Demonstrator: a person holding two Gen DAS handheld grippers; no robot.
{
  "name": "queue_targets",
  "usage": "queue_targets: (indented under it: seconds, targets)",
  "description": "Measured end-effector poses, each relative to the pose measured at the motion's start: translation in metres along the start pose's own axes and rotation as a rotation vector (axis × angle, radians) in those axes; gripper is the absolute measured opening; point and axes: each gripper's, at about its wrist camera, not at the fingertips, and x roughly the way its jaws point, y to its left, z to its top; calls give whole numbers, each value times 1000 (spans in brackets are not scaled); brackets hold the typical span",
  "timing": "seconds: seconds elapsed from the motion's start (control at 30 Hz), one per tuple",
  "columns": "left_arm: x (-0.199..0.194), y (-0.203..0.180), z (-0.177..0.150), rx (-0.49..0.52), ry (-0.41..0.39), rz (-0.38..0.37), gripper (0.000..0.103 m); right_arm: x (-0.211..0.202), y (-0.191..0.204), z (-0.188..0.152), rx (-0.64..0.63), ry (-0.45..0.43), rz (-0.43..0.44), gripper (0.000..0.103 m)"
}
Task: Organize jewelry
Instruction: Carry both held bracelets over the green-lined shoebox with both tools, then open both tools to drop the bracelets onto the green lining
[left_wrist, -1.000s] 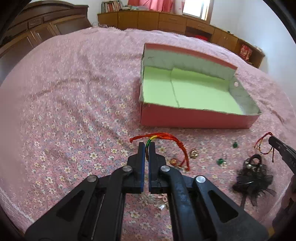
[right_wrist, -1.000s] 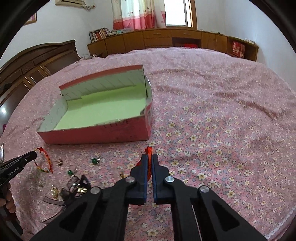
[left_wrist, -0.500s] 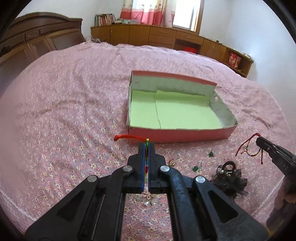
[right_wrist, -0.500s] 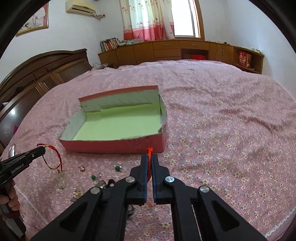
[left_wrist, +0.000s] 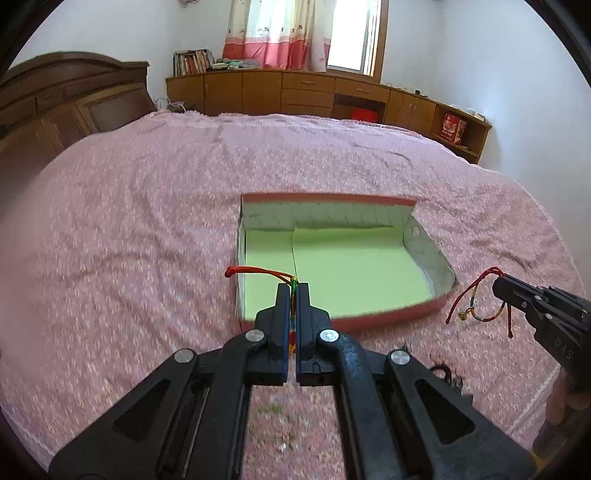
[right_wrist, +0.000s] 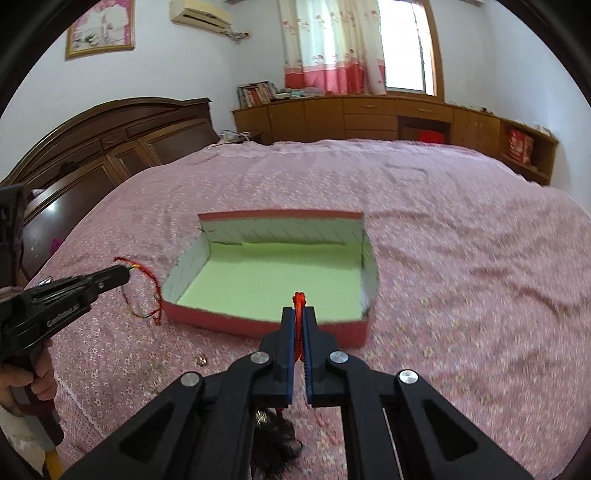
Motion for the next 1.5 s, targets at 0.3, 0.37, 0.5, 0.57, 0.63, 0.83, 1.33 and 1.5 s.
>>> queue_targets:
  seconds: [0.3, 0.37, 0.5, 0.57, 0.63, 0.83, 1.33, 1.5]
  targets:
    - [30, -7, 30, 44, -19, -16, 0, 27, 4, 36, -23, -14, 14, 5]
    - [38, -8, 36, 43, -14, -22, 0, 38, 2, 44, -17, -4, 27, 5]
    - [57, -10, 45, 48, 1, -30, 0, 61, -1, 53, -18, 29, 34, 5]
    - [67, -11, 48, 47, 14, -36, 0, 75, -4, 56, -16, 48, 28, 5]
    - [78, -10, 49, 34, 25, -41, 0, 87, -6, 57, -15, 63, 19, 5]
    - [110, -10, 51, -5, 76, -64, 0, 122, -14, 58, -3, 123, 22, 5]
    - [169, -7, 42, 47, 161, 47, 0, 190, -44, 55, 42, 232, -13, 5]
    - [180, 0, 37, 39, 203, 86, 0, 202, -50, 52, 19, 259, -68, 6]
